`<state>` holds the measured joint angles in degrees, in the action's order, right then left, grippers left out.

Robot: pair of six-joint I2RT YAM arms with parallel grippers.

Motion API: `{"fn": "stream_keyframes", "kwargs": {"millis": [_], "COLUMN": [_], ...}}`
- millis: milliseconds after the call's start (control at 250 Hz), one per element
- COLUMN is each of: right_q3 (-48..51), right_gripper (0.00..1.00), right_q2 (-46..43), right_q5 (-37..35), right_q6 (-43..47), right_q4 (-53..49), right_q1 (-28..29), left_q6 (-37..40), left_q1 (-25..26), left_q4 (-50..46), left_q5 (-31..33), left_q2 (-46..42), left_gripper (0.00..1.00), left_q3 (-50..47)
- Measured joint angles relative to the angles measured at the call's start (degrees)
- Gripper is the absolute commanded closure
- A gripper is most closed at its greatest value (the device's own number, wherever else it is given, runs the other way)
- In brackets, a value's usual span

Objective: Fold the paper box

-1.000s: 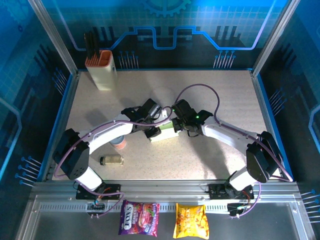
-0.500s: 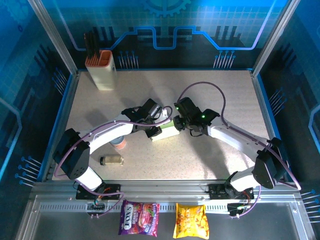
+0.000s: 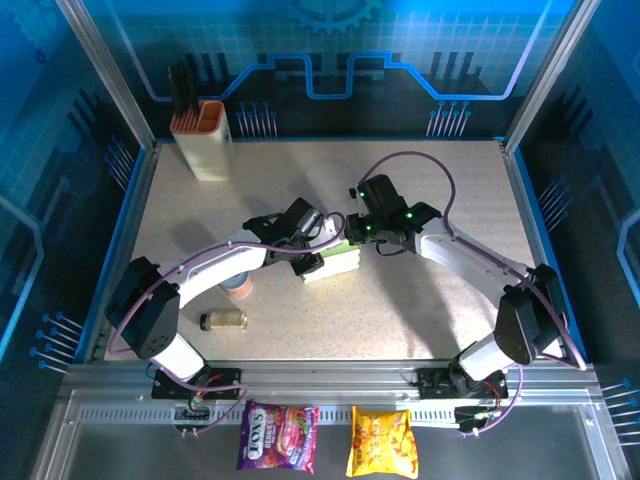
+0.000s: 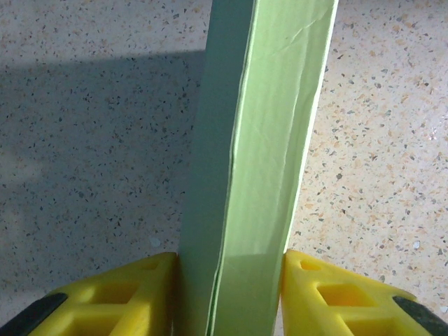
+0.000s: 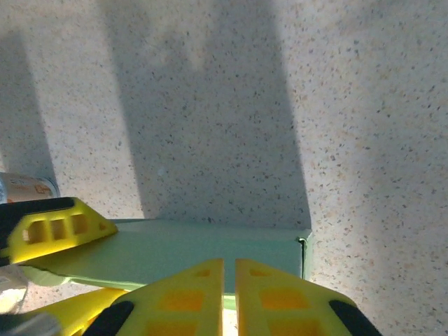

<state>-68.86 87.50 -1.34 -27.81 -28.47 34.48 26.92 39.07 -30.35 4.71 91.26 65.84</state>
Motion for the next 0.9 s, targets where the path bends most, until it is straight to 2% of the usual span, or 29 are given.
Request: {"fn": "stream_keyframes", "kwargs": {"millis": [292,436,655,735,903], "right_q3": [4.57,5.22,5.31,5.68,5.84], "right_gripper": [0.9,0.9,0.91,0.91,0.91], "right_q2": [0.79,0.85,1.4,1.53,1.57], "right_q5": [1.77,1.88,1.88,1.9,1.99], "right_q6": [-0.7,-0.74,-0.74,-0.74,-0.94], "right_q4": [0.96,1.16,1.53,1.79,2.27], "right_q1": [-0.44,-0.44,-0.44,-0.44,-0.46], "left_q6": [0.0,-0.85,-5.53,-8.04,-12.61], "left_q1": [0.0,0.0,0.0,-0.02,-0.68], "left_q4": [0.37,0.39,1.4,1.99,0.68], "left_q5": [0.0,-0.5,-3.06,-3.02,-1.73], "left_q2": [0.0,-0.2,-6.03,-8.11,-8.31], "left_gripper": [0.55,0.49,0.43,0.47,0.66], "left_q3": [-0.11,-0.13,-0.87,-0.85,-0.74]}}
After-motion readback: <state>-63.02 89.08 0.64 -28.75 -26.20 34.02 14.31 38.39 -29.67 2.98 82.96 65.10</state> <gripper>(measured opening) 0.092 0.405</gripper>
